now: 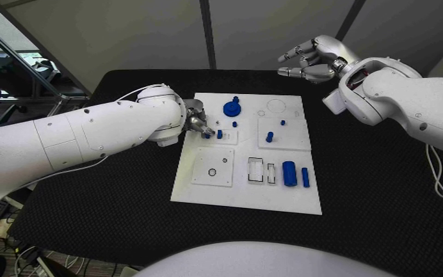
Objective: Assemble the parts on the task board
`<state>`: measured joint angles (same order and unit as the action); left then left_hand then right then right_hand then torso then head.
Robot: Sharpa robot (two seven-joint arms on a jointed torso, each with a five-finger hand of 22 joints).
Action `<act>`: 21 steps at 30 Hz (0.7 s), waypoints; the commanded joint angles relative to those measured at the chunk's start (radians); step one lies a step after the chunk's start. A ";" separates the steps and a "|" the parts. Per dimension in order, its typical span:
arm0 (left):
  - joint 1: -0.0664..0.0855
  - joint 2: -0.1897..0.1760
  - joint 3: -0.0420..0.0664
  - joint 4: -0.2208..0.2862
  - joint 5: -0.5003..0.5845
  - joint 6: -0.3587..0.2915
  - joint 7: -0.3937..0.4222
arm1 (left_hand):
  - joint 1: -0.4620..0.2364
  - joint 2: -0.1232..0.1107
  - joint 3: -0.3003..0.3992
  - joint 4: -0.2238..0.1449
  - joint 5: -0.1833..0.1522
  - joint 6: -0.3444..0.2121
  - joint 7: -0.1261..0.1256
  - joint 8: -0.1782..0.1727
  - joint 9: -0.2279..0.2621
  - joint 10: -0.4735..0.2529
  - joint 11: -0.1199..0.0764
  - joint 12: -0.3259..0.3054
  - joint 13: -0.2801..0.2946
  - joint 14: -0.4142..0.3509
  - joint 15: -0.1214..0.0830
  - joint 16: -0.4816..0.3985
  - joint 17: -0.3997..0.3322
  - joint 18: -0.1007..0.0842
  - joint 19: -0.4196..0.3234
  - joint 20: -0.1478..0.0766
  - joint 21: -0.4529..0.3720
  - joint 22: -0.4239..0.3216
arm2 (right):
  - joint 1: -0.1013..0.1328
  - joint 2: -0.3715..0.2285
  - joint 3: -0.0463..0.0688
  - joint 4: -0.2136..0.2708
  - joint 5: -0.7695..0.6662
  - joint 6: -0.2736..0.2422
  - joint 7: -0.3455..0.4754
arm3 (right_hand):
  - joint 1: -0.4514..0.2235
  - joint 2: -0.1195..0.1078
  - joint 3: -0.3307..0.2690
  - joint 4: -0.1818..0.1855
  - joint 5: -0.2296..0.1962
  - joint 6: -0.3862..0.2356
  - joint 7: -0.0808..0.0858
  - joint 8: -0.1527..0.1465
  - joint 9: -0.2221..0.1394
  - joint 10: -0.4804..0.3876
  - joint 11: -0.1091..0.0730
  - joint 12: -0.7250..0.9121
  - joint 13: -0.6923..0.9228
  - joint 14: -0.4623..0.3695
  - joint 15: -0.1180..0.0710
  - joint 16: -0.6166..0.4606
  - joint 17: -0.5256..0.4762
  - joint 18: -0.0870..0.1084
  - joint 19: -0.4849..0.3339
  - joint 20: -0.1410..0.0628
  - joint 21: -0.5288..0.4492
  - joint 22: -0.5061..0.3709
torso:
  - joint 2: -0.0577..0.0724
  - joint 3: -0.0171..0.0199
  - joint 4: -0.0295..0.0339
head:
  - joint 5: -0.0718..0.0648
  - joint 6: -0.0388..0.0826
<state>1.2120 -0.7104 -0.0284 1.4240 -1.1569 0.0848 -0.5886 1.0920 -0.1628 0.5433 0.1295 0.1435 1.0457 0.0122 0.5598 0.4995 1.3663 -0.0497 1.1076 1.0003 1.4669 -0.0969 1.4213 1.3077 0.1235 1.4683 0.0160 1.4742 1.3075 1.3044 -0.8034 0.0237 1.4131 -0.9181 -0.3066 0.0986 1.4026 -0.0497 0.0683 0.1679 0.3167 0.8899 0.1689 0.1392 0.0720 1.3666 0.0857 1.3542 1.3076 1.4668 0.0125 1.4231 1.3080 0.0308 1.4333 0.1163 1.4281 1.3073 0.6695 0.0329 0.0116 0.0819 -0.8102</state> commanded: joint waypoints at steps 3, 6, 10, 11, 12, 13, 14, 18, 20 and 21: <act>-0.002 0.002 -0.002 -0.005 0.000 0.010 -0.016 | -0.007 0.004 -0.015 0.001 -0.006 0.007 0.003 -0.004 -0.002 0.008 -0.002 0.006 0.004 0.058 -0.006 -0.001 0.080 -0.103 0.070 -0.007 0.009 0.218 | 0.002 0.000 0.001 0.002 -0.001 0.004 0.008 | -0.010 0.003 -0.002 0.005 0.007 0.005 0.002 0.003 -0.001 -0.001 -0.003 -0.001 0.008 0.049 -0.007 -0.005 0.025 0.019 -0.004 -0.001 -0.007 0.087 | -0.001 0.0002 0.0010 | -0.002 0.000; -0.002 0.002 -0.002 -0.011 0.000 0.005 -0.017 | -0.012 0.006 -0.031 0.009 -0.006 0.008 0.003 -0.005 -0.004 0.008 -0.002 0.006 0.003 0.058 -0.007 -0.001 0.080 -0.103 0.071 -0.007 0.009 0.218 | 0.002 0.000 0.001 0.002 -0.001 0.003 0.008 | -0.011 0.003 -0.002 0.006 0.007 0.005 0.002 0.003 -0.002 -0.002 -0.003 -0.002 0.006 0.049 -0.007 -0.006 0.024 0.019 -0.005 -0.002 -0.007 0.087 | -0.001 -0.0003 0.0004 | -0.002 0.001; -0.002 0.001 -0.002 -0.016 0.000 0.002 -0.017 | -0.026 0.002 -0.071 0.028 -0.005 0.011 0.003 -0.006 -0.007 0.007 -0.002 0.005 0.004 0.058 -0.007 -0.001 0.080 -0.103 0.071 -0.007 0.009 0.219 | 0.002 -0.002 0.001 0.002 -0.001 0.002 0.007 | -0.011 0.003 -0.002 0.006 0.007 0.005 0.002 0.003 -0.002 -0.002 -0.003 -0.002 0.006 0.049 -0.007 -0.006 0.024 0.019 -0.005 -0.002 -0.007 0.087 | -0.001 -0.0003 0.0003 | -0.002 0.003; -0.002 0.000 -0.002 -0.016 0.000 0.001 -0.017 | -0.031 0.000 -0.083 0.033 -0.004 0.012 0.003 -0.006 -0.008 0.007 -0.002 0.005 0.004 0.058 -0.007 -0.001 0.080 -0.103 0.071 -0.007 0.009 0.219 | 0.002 -0.002 0.001 0.003 -0.001 0.001 0.007 | -0.011 0.003 -0.002 0.006 0.007 0.005 0.002 0.003 -0.002 -0.002 -0.003 -0.002 0.006 0.049 -0.007 -0.006 0.024 0.019 -0.005 -0.002 -0.007 0.087 | -0.001 -0.0003 0.0003 | -0.002 0.003; -0.002 0.000 -0.002 -0.016 0.000 0.000 -0.017 | -0.034 -0.001 -0.099 0.039 -0.004 0.013 0.003 -0.006 -0.009 0.007 -0.001 0.006 0.004 0.058 -0.007 -0.001 0.080 -0.103 0.071 -0.007 0.010 0.219 | 0.002 -0.003 0.001 0.003 -0.001 0.001 0.007 | -0.011 0.003 -0.002 0.006 0.007 0.005 0.002 0.003 -0.002 -0.002 -0.003 -0.002 0.006 0.049 -0.007 -0.006 0.024 0.019 -0.005 -0.002 -0.007 0.087 | -0.001 -0.0002 0.0004 | -0.002 0.003; -0.002 -0.001 -0.002 -0.016 0.000 -0.001 -0.017 | -0.036 -0.002 -0.116 0.045 -0.004 0.014 0.004 -0.007 -0.010 0.007 -0.001 0.006 0.004 0.058 -0.007 -0.001 0.080 -0.103 0.071 -0.007 0.010 0.220 | 0.002 -0.003 0.001 0.003 -0.001 0.001 0.007 | -0.011 0.003 -0.002 0.006 0.007 0.005 0.002 0.003 -0.002 -0.002 -0.003 -0.002 0.006 0.049 -0.007 -0.006 0.024 0.019 -0.005 -0.002 -0.007 0.087 | -0.001 -0.0004 0.0008 | -0.002 0.003; -0.002 -0.002 -0.002 -0.015 0.000 -0.002 -0.016 | -0.038 -0.003 -0.134 0.052 -0.004 0.015 0.004 -0.007 -0.011 0.006 -0.001 0.005 0.003 0.058 -0.007 -0.001 0.080 -0.103 0.072 -0.007 0.010 0.220 | 0.002 -0.003 0.001 0.003 -0.001 0.001 0.007 | -0.011 0.003 -0.002 0.006 0.007 0.005 0.002 0.003 -0.002 -0.002 -0.003 -0.002 0.006 0.049 -0.007 -0.006 0.024 0.019 -0.005 -0.002 -0.007 0.087 | 0.000 -0.0003 0.0013 | -0.002 0.003; -0.003 -0.006 -0.001 -0.012 0.000 -0.013 -0.009 | -0.038 -0.002 -0.203 0.077 -0.002 0.017 0.004 -0.010 -0.017 0.006 -0.001 0.005 0.004 0.058 -0.007 -0.001 0.080 -0.104 0.073 -0.007 0.013 0.222 | 0.002 -0.004 0.001 0.003 -0.001 0.002 0.007 | -0.011 0.003 -0.002 0.006 0.007 0.005 0.002 0.003 -0.002 -0.002 -0.003 -0.002 0.006 0.049 -0.007 -0.006 0.024 0.019 -0.005 -0.002 -0.007 0.087 | -0.001 -0.0009 0.0019 | -0.002 0.006; -0.003 -0.008 -0.001 -0.011 0.000 -0.017 -0.008 | -0.039 -0.001 -0.220 0.085 -0.003 0.018 0.005 -0.011 -0.018 0.006 -0.001 0.005 0.005 0.058 -0.006 -0.001 0.080 -0.104 0.073 -0.008 0.013 0.223 | 0.002 -0.004 0.001 0.003 -0.001 0.002 0.007 | -0.011 0.003 -0.002 0.006 0.007 0.005 0.002 0.003 -0.002 -0.002 -0.003 -0.002 0.006 0.049 -0.007 -0.006 0.024 0.019 -0.005 -0.002 -0.007 0.087 | -0.001 -0.0010 0.0020 | -0.002 0.005; -0.003 -0.009 -0.001 -0.010 0.000 -0.022 -0.006 | -0.040 0.000 -0.230 0.090 -0.003 0.019 0.005 -0.011 -0.019 0.006 0.000 0.005 0.005 0.058 -0.006 -0.001 0.080 -0.104 0.073 -0.008 0.013 0.223 | 0.002 -0.004 0.001 0.003 -0.001 0.002 0.007 | -0.011 0.003 -0.002 0.006 0.007 0.005 0.002 0.003 -0.002 -0.002 -0.003 -0.002 0.006 0.049 -0.007 -0.006 0.024 0.019 -0.005 -0.002 -0.007 0.087 | -0.001 -0.0009 0.0019 | -0.002 0.006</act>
<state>1.2100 -0.7180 -0.0290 1.4120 -1.1556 0.0761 -0.5904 1.0593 -0.1670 0.3182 0.2171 0.1432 1.0565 0.0156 0.5516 0.4813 1.3659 -0.0500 1.1076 1.0043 1.4669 -0.0969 1.4213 1.3077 0.1236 1.4683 0.0161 1.4837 1.3074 1.3044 -0.8071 0.0237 1.4143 -0.9181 -0.3066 0.0985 1.4026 -0.0497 0.0684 0.1679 0.3205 0.8899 0.1689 0.1392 0.0720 1.3666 0.0857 1.3541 1.3076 1.4668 0.0124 1.4231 1.3078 0.0308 1.4333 0.1163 1.4241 1.3073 0.6685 0.0321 0.0129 0.0797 -0.8051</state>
